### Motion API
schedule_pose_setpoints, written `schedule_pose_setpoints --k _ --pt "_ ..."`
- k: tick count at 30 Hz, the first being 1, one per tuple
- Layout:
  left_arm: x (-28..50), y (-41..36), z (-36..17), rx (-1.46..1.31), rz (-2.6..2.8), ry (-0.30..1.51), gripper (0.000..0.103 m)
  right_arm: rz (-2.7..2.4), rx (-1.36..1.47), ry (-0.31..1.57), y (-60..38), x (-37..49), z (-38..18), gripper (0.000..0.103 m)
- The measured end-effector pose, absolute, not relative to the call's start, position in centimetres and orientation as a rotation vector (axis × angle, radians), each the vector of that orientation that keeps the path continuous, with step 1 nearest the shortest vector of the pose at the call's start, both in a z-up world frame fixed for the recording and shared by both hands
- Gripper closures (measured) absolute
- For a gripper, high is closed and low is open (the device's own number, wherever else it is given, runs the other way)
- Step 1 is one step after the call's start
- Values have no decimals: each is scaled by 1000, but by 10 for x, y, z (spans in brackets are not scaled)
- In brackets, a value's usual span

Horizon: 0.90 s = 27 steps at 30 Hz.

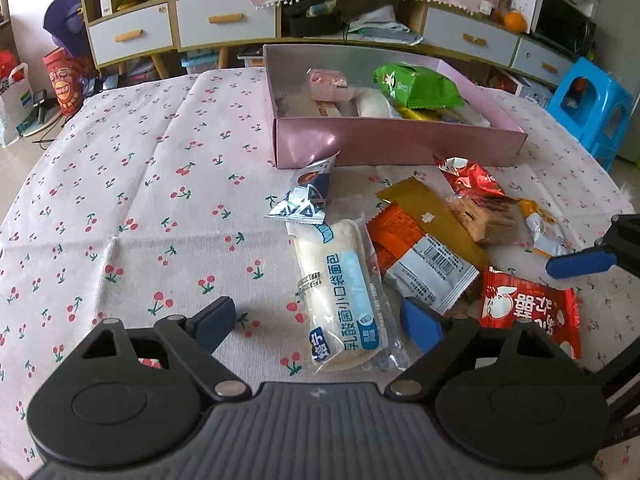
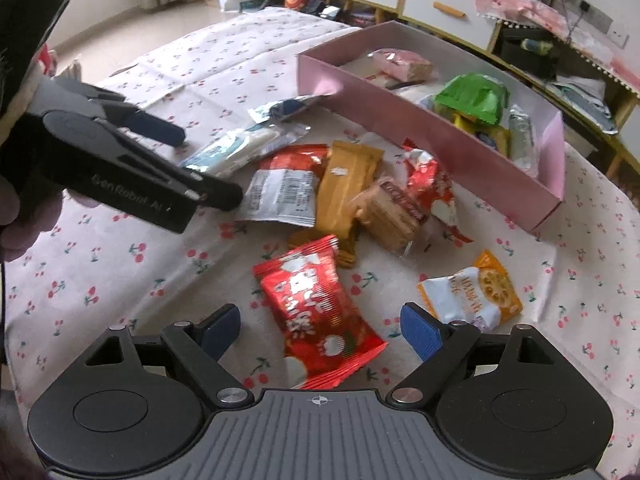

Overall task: Organize snacks
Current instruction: 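Grasp the white bread roll packet with the left tool while the right tool grasps the red packet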

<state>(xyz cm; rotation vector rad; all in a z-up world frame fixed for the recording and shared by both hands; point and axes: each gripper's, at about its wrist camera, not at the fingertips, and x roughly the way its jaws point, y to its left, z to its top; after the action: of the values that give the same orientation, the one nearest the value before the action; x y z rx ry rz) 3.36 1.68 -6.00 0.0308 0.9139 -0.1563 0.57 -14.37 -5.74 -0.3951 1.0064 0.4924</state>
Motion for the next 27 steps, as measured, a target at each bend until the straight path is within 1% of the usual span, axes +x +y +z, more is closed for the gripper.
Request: schedule_pose_setpoints --k 10,16,18,20,21,22,23,24,26,27 --pt "38 16 -59 43 -152 900 22 461 -361 995 -145 12 -59 15" --pt "42 22 -56 20 -165 904 34 452 -328 1017 -144 17 -61 17" --pt "43 24 -55 9 -169 908 41 451 -331 1018 -144 17 -61 19" --pt "44 27 -54 1 -168 914 47 462 -323 1023 -143 16 -60 29" --pt "45 29 -53 -5 -169 918 50 468 -318 1026 -142 16 -60 31" --pt "46 30 -53 -11 -170 922 51 475 -317 1031 -141 16 -59 36" --pt "48 32 -52 -22 -171 927 55 480 -320 1033 -140 15 -59 40" --pt "49 34 -51 -34 -171 932 59 485 -325 1035 -138 15 -58 43" --pt "50 38 -50 -56 -174 942 65 497 -329 1042 -135 14 -56 54" --pt "51 40 -50 -68 -175 948 67 502 -328 1047 -134 14 -56 57"
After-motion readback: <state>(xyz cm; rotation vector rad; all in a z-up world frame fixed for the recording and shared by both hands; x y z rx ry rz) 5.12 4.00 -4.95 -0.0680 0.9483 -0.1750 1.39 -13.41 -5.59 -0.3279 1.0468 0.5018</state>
